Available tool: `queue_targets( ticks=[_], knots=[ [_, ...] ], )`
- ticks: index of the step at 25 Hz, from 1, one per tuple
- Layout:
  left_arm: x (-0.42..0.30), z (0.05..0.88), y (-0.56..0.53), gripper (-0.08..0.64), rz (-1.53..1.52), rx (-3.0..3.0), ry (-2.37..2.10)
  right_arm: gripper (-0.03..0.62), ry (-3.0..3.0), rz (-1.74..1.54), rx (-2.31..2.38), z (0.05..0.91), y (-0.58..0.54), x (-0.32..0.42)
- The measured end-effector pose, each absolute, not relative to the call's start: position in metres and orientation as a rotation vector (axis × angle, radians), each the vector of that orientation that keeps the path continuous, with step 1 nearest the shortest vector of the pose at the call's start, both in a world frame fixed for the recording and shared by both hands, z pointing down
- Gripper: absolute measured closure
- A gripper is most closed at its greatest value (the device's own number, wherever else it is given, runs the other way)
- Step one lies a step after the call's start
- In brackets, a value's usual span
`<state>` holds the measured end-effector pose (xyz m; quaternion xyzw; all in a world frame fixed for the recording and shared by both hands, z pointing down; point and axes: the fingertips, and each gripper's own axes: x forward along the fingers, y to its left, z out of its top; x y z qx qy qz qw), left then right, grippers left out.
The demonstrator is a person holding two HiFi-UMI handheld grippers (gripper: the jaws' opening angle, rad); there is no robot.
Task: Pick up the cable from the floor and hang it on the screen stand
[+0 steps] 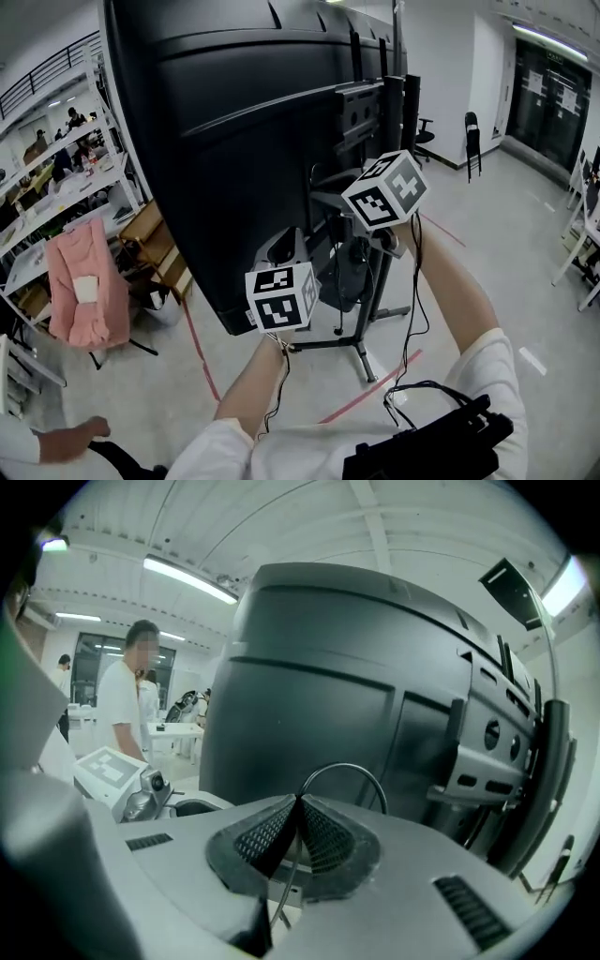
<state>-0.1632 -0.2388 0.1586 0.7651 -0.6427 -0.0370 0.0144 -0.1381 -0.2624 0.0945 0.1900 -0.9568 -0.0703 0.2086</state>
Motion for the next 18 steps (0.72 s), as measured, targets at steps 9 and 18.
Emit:
queue_targets(
  ticks=[9,18],
  knots=[
    [-0.150,0.107,-0.265,0.555,-0.084,2.386,-1.994,0.563,-2.649,-0.276,0.499,0.045,-0.281,-0.130],
    [-0.146,0.056,-0.283,0.555,-0.102,2.367,-2.070,0.563,-2.684,-0.319,0.434,-0.005,-0.290,-0.133]
  ],
)
